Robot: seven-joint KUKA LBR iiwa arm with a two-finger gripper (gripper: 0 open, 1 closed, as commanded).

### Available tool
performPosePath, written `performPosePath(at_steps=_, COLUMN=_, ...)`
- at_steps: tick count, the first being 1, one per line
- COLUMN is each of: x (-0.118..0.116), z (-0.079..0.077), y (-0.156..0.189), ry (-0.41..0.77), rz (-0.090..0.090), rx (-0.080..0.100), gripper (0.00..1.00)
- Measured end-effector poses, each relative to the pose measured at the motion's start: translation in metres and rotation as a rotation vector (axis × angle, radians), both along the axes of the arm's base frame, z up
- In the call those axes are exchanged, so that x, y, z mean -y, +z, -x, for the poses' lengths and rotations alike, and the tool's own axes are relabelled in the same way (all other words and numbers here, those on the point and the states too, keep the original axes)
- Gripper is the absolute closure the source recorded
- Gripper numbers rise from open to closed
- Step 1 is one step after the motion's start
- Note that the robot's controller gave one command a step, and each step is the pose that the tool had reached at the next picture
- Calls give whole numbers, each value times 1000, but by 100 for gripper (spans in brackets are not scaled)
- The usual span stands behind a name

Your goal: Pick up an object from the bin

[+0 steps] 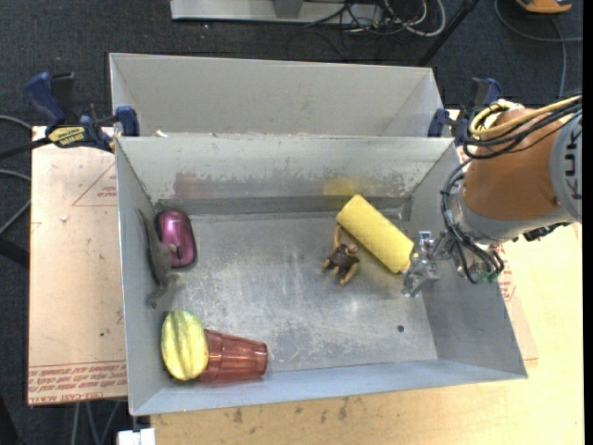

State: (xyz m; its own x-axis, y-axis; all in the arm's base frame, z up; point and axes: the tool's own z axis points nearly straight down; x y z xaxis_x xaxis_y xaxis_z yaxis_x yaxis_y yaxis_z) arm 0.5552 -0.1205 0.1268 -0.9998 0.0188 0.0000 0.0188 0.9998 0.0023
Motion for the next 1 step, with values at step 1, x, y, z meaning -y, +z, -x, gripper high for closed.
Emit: performPosePath(at_steps=1, x=-7, z=37, y=5, ry=-33, rz=0, rx=-2, gripper=0)
